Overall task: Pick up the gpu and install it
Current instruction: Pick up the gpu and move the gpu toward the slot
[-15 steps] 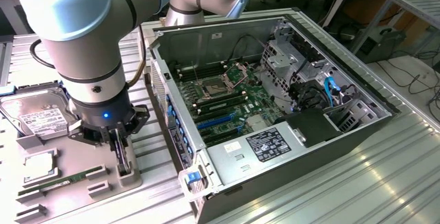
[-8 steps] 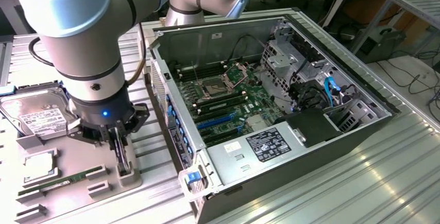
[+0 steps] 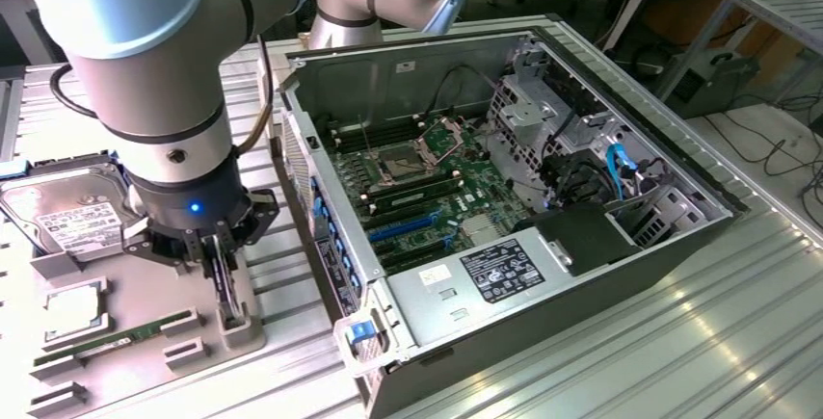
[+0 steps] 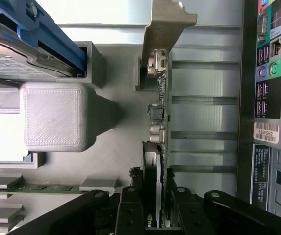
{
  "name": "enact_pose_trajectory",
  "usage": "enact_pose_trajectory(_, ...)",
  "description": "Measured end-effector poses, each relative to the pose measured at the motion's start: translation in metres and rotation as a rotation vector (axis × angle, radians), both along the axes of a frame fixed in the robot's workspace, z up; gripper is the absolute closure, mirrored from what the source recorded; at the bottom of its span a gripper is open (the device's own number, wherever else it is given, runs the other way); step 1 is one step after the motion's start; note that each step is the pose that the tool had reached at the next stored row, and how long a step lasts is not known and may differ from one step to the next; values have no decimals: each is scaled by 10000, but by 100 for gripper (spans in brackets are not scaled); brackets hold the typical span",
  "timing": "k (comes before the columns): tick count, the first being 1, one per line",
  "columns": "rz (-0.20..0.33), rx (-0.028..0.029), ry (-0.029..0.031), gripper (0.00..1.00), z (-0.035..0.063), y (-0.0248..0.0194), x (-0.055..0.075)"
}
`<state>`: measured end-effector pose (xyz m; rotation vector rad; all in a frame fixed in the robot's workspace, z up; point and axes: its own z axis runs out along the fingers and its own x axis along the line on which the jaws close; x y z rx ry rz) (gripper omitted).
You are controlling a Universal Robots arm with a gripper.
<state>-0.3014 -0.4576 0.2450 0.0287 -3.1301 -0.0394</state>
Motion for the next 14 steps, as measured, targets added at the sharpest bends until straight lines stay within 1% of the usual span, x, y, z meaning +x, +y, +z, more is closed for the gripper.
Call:
enact_pose_trajectory(5,0,-1,0,73,34,0,0)
enact_pose_trajectory(6,0,-1,0,73,61,0,0)
enact_pose_trajectory(14,0,-1,1,73,134,0,0)
